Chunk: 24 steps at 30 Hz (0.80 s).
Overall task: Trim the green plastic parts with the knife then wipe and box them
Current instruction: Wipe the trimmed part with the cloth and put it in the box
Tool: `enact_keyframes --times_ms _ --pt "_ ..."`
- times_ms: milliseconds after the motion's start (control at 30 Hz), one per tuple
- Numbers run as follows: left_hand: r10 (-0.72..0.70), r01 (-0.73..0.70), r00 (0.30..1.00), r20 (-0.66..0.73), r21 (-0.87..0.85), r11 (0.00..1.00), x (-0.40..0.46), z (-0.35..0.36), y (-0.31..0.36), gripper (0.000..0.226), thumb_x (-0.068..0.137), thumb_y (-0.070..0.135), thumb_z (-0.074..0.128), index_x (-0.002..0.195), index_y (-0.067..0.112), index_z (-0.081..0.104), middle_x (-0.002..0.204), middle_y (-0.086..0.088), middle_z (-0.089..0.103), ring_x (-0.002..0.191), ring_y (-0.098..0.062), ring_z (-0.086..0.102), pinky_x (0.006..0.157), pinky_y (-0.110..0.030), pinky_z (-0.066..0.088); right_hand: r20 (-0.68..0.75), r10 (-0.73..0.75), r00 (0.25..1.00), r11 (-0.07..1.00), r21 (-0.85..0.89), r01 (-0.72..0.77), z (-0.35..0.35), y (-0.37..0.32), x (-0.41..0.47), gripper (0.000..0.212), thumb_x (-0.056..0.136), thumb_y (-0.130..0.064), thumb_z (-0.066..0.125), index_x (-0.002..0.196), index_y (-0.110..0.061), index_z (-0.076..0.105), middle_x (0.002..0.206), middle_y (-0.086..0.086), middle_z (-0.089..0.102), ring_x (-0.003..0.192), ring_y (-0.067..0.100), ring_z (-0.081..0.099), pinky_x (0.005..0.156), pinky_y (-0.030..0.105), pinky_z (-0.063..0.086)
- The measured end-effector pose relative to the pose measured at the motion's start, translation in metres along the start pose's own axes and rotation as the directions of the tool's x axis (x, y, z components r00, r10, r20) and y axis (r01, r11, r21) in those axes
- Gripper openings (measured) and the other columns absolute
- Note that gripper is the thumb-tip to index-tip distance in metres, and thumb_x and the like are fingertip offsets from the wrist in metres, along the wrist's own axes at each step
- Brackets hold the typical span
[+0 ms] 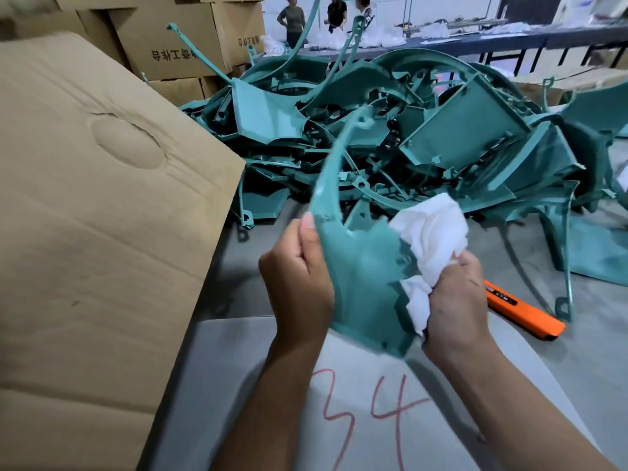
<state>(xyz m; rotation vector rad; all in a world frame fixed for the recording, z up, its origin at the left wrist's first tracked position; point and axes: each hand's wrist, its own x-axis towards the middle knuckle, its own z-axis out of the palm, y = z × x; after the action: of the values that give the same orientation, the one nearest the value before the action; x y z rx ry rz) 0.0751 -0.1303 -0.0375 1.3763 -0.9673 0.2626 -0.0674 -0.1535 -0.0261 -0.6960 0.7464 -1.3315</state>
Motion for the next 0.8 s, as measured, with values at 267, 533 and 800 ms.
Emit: enact_keyframes --times_ms 267,533,800 --pt "0.006 0.012 0.988 -0.151 0.113 0.993 0.006 -0.009 -0.008 0.037 0.108 0.015 0.045 0.071 0.011 0.047 0.056 -0.001 0.046 0.050 -0.016 0.041 0.049 -0.030 0.034 0.360 -0.028 0.932 0.899 -0.399 0.181 0.000 0.001 -0.012 0.024 0.100 -0.020 0.050 0.078 -0.018 0.061 0.047 -0.009 0.058 0.039 0.000 0.051 0.039 0.012 0.037" --pt "-0.255 0.320 0.933 0.256 -0.261 0.911 0.008 -0.008 0.000 0.037 0.101 0.035 0.053 0.070 0.017 0.063 0.064 0.007 0.065 0.055 -0.005 0.056 0.049 -0.019 0.043 0.446 -0.258 0.857 0.837 -0.341 0.428 -0.006 -0.006 0.005 0.028 0.097 -0.004 0.063 0.074 -0.020 0.064 0.062 -0.020 0.062 0.056 -0.005 0.054 0.056 0.008 0.042" --pt "-0.267 0.530 0.794 0.546 -0.406 0.744 0.010 -0.016 0.001 0.009 0.081 0.036 0.078 0.087 0.030 0.080 0.088 0.001 0.080 0.079 -0.016 0.077 0.064 -0.023 0.058 0.398 -0.161 0.903 0.878 -0.360 0.315 -0.012 -0.012 0.011 0.033 0.101 -0.009 0.062 0.068 -0.010 0.058 0.056 -0.005 0.049 0.044 0.007 0.040 0.043 0.015 0.034"
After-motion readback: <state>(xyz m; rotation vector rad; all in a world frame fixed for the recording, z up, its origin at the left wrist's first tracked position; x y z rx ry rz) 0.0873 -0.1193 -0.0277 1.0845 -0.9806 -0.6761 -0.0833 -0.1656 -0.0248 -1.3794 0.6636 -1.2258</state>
